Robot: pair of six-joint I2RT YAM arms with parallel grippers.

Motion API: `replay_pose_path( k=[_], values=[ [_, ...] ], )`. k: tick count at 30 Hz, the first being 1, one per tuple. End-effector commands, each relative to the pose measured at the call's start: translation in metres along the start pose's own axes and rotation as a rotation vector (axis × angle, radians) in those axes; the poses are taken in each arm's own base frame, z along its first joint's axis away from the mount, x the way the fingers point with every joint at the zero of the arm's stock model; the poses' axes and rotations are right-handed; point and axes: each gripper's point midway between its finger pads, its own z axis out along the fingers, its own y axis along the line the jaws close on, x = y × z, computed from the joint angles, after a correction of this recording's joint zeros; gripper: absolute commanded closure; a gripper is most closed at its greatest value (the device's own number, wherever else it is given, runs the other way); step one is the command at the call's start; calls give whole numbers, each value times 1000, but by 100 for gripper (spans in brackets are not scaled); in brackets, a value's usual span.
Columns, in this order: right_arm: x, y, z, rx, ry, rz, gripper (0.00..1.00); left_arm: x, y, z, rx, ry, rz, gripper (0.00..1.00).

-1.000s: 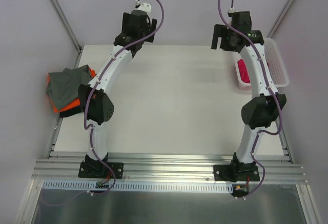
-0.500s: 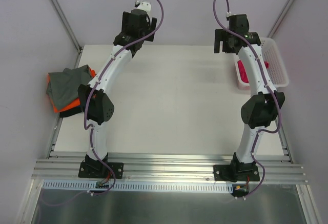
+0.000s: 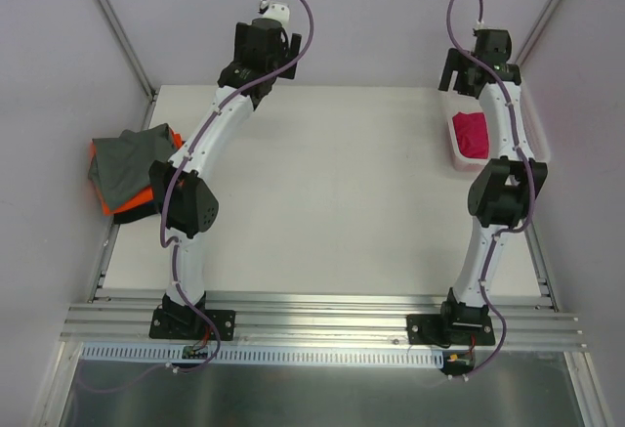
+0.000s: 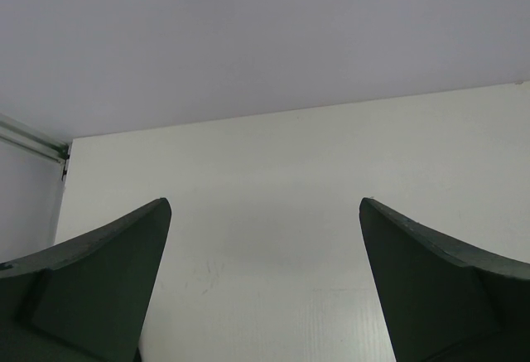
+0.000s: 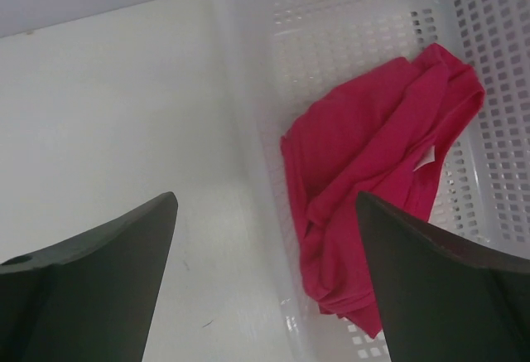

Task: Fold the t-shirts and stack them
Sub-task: Grab crumpled tshirt from bin with the right arm

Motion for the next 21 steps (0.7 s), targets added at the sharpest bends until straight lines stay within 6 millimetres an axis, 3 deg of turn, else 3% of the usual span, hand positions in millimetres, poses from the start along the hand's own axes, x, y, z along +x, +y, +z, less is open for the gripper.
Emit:
replay_pose_path(
  k=[1,2,5,12,17,20,21],
  values=[
    [9,-25,28,81,2,4,7,-26,-4,-11,28,-69,-35,1],
    [18,-44,41,136,24,3,7,-26,-5,-11,33,-68,-32,1],
    [27,-72,57,183,45,15,8,-20,-6,-11,41,-56,-24,1],
    [53,-112,69,265,101,54,10,-4,-10,-7,45,-21,4,1],
    [46,-146,73,294,70,125,10,12,-19,-8,99,14,39,1],
    [46,-155,83,282,66,136,10,29,-34,-11,197,55,88,1],
    [48,-155,87,272,72,141,10,30,-49,-14,284,58,98,1]
  ],
)
